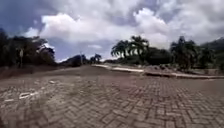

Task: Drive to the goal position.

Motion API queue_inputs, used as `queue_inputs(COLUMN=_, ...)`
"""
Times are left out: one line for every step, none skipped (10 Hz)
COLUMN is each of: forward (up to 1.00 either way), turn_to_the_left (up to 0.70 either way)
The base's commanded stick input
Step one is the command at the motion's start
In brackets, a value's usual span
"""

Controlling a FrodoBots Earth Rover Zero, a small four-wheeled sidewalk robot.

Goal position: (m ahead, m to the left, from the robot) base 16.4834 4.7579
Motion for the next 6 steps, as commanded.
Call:
queue_inputs(forward=1.00, turn_to_the_left=0.00)
queue_inputs(forward=1.00, turn_to_the_left=0.00)
queue_inputs(forward=1.00, turn_to_the_left=0.00)
queue_inputs(forward=1.00, turn_to_the_left=0.00)
queue_inputs(forward=1.00, turn_to_the_left=0.00)
queue_inputs(forward=1.00, turn_to_the_left=0.00)
